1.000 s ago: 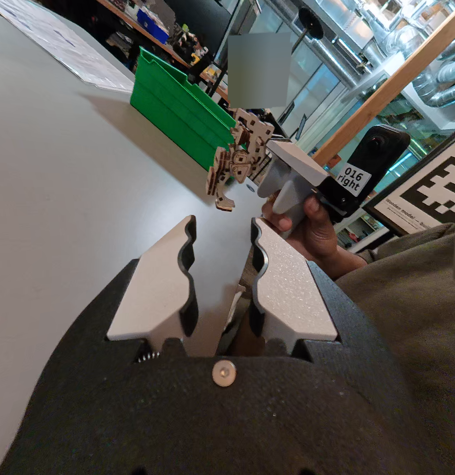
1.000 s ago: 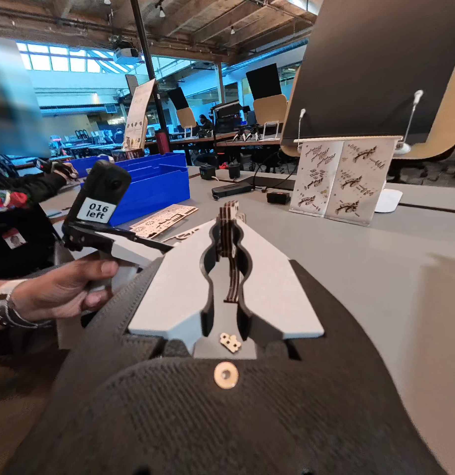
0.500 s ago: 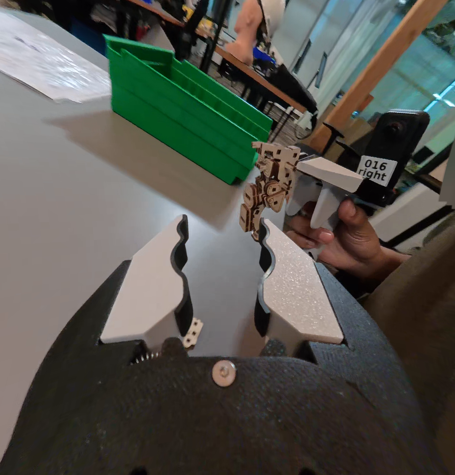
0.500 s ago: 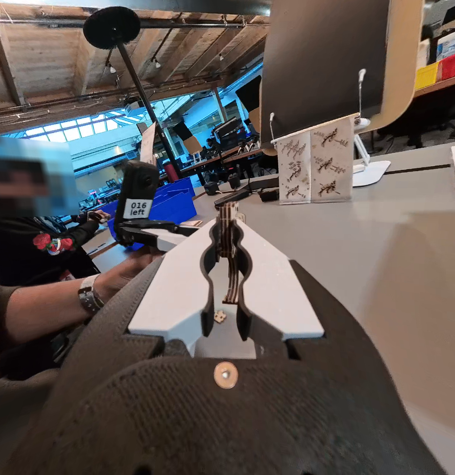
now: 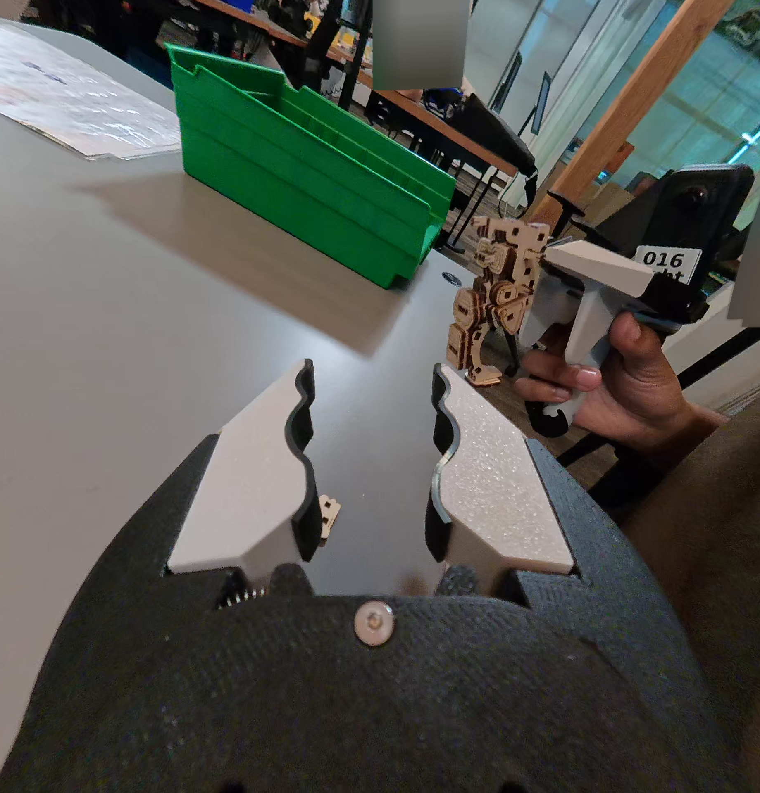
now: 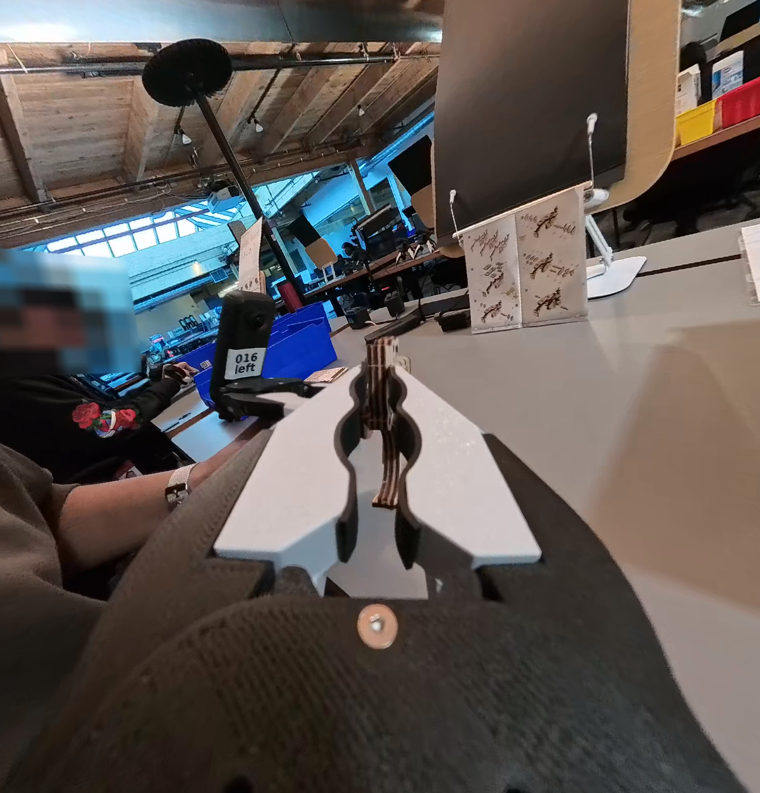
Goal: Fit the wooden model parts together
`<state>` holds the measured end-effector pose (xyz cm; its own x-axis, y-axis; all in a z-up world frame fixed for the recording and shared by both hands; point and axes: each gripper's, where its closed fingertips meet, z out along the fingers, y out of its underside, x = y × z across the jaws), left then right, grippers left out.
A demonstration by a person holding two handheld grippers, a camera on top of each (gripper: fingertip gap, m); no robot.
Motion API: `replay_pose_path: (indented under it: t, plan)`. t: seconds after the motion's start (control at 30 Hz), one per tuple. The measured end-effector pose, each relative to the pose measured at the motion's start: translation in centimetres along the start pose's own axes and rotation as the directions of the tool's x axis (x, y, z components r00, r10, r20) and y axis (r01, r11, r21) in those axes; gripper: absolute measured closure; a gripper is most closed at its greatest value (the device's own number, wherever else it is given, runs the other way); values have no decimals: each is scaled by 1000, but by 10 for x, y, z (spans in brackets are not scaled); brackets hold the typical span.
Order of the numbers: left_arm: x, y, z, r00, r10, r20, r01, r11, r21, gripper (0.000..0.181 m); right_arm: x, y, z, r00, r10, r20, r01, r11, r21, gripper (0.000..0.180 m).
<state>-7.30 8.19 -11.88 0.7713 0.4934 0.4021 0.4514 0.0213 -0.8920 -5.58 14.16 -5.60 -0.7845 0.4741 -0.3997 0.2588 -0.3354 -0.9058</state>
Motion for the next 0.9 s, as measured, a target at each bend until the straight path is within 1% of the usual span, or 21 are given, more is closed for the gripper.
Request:
replay_pose_path:
  t: [0.17,0.27,0.33,0.4,0.47,0.53,0.6,0.7,0.8,0.9]
  plan:
    - [-7,-2,-9,998,-59,-14,59,998,21,127,-2,11,7,999,49,13,-48,998,-30,173]
    - [-10,-5,-12,997,-78,-23,79,997,26,125,-6,14,14,999,25,39,-23,999,-48,172]
    - [-11,-11,-10,996,-71,-57,71,997,1,124,-5,12,17,997,32,64,-29,999,-42,172]
    - [-10,-16,-4,993,-71,-97,66,996,-51,122,2,5,18,993,80,85,-79,997,-15,173]
    - [-4,-18,3,984,-91,-156,80,994,-78,123,11,-2,19,980,159,116,-162,987,15,173]
    - [8,-16,8,965,-118,-233,102,992,-79,130,14,-6,22,947,259,188,-268,963,22,173]
    - [16,-7,9,953,-124,-275,104,991,-87,131,16,-6,28,906,343,247,-357,934,9,173]
    - [22,-1,-1,935,-149,-322,124,987,-99,131,23,-8,43,859,411,305,-429,903,-9,173]
    - [19,-7,-14,902,-233,-363,224,972,-68,130,19,1,63,813,437,385,-430,896,-111,173]
    - [12,-13,-22,870,-294,-395,299,953,-51,130,7,13,83,723,516,458,-463,855,-233,173]
